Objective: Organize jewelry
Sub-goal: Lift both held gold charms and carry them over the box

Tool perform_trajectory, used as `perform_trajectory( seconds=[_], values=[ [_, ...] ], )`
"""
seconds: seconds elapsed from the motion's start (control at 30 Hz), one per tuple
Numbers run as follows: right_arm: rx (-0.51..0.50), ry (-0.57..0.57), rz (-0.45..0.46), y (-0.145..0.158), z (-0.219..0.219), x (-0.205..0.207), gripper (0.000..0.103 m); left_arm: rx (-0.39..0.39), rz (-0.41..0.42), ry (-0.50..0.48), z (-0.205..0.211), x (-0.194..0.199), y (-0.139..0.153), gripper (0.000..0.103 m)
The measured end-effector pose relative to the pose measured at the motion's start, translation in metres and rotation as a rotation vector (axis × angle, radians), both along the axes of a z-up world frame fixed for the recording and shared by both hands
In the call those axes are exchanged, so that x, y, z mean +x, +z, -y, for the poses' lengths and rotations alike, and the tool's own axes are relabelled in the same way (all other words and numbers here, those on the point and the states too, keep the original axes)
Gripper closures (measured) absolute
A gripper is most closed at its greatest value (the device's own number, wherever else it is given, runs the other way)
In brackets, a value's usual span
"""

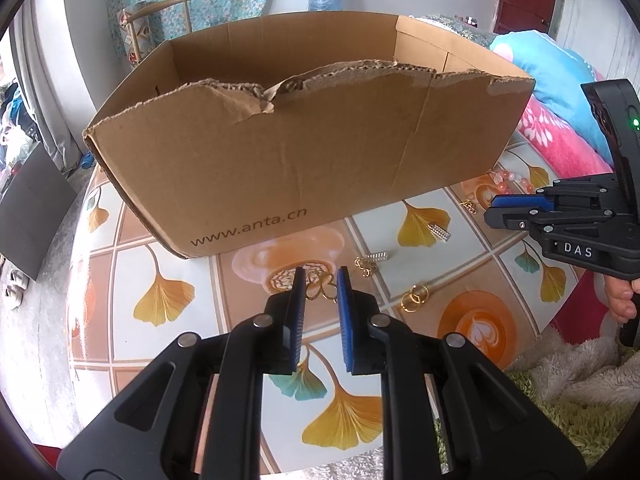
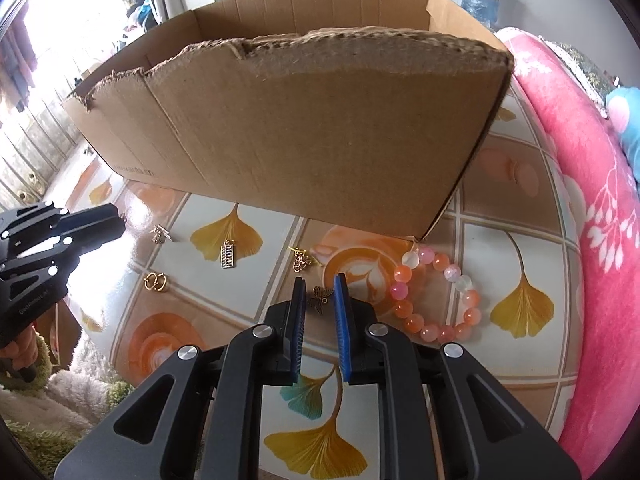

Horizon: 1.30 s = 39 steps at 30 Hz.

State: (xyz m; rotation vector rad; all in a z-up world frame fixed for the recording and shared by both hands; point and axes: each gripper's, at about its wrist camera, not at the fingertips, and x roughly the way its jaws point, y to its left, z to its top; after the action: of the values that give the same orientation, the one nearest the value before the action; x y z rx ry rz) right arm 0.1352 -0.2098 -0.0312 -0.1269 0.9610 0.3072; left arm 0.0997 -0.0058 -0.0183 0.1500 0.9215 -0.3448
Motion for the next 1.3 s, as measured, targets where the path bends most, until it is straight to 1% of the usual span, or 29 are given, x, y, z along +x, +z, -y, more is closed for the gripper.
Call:
perform_trajectory(
  seconds=[0.2, 0.23, 0.33, 0.6, 0.73, 0.83, 0.93, 1.03, 1.1, 1.17, 1.23, 1.3],
  values=[
    [-0.034, 0.005, 0.003, 0.000, -0.010, -0.003, 0.090, -0.009, -0.010, -0.001, -0.001, 0.002, -0.003, 0.088],
    [-0.040, 0.008, 0.003, 0.000, -0.012, -0.003, 0.094, -0.010, -0.011, -0.002, -0.001, 0.002, -0.004, 0.088],
    [-0.034, 0.012, 0.002, -0.001, -0.017, -0.006, 0.096, -0.014, -0.010, -0.003, -0.002, 0.003, -0.004, 0.088],
    [-0.008, 0.005, -0.001, 0.001, -0.016, -0.011, 0.096, -0.019, 0.000, -0.004, -0.007, 0.000, -0.001, 0.088],
    [0.000, 0.007, 0.015, 0.008, -0.013, -0.017, 0.096, -0.017, 0.013, -0.004, -0.008, -0.004, 0.005, 0.088],
    [0.017, 0.019, 0.038, 0.022, -0.013, -0.023, 0.096, -0.016, 0.028, -0.007, -0.009, -0.008, 0.014, 0.088],
    [0.040, 0.043, 0.066, 0.040, -0.016, -0.031, 0.096, -0.028, 0.041, -0.024, -0.010, -0.012, 0.029, 0.088],
    [0.071, 0.091, 0.117, 0.064, -0.025, -0.039, 0.096, -0.062, 0.075, -0.049, -0.015, -0.017, 0.055, 0.088],
    [0.078, 0.130, 0.168, 0.083, -0.032, -0.043, 0.096, -0.089, 0.109, -0.061, -0.018, -0.018, 0.072, 0.088],
    [0.096, 0.158, 0.224, 0.102, -0.035, -0.040, 0.096, -0.123, 0.145, -0.079, -0.021, -0.017, 0.090, 0.088],
    [0.135, 0.187, 0.277, 0.121, -0.037, -0.033, 0.096, -0.152, 0.182, -0.097, -0.020, -0.012, 0.105, 0.088],
    [0.159, 0.203, 0.300, 0.132, -0.040, -0.019, 0.096, -0.179, 0.200, -0.119, -0.017, 0.001, 0.118, 0.088]
  ],
)
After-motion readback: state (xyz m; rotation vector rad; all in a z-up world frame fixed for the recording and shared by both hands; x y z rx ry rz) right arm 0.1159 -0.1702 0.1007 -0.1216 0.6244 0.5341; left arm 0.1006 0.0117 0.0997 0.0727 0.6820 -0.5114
